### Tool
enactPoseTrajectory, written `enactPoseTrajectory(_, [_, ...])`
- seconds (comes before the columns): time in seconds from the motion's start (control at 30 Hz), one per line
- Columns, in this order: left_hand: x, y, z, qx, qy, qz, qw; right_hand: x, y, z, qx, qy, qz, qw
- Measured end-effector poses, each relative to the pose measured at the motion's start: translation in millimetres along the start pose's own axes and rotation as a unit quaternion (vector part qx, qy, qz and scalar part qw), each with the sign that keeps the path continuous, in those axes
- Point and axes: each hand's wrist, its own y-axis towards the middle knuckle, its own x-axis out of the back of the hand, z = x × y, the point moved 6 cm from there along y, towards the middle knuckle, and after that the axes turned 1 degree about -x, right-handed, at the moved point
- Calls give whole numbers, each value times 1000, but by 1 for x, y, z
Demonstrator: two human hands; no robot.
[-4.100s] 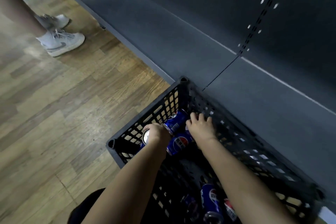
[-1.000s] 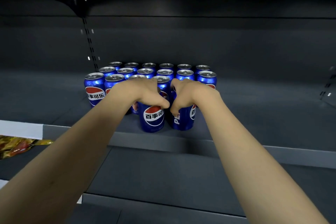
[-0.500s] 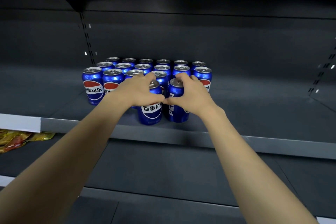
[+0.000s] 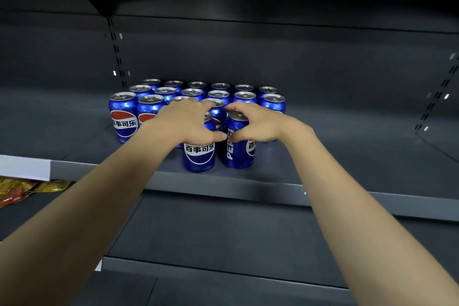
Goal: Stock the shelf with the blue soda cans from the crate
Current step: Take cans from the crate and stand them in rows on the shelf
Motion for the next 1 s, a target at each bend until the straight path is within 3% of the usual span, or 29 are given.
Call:
enactPoseTrajectory(0.2, [1, -3, -10, -11, 21, -57, 998, 3, -8, 2, 29, 12, -67, 997])
enactPoseTrajectory(0.3, [6, -5, -17, -26, 6, -48, 998, 11, -14, -2, 24, 20, -85, 996])
enactPoseTrajectory(0.63, [27, 14, -67, -118, -43, -72, 989, 52, -28, -28, -72, 19, -188, 979])
enactPoseTrajectory(1.0, [0, 56, -78, -177, -47, -3, 983, 52, -23, -55, -161, 11, -171, 972])
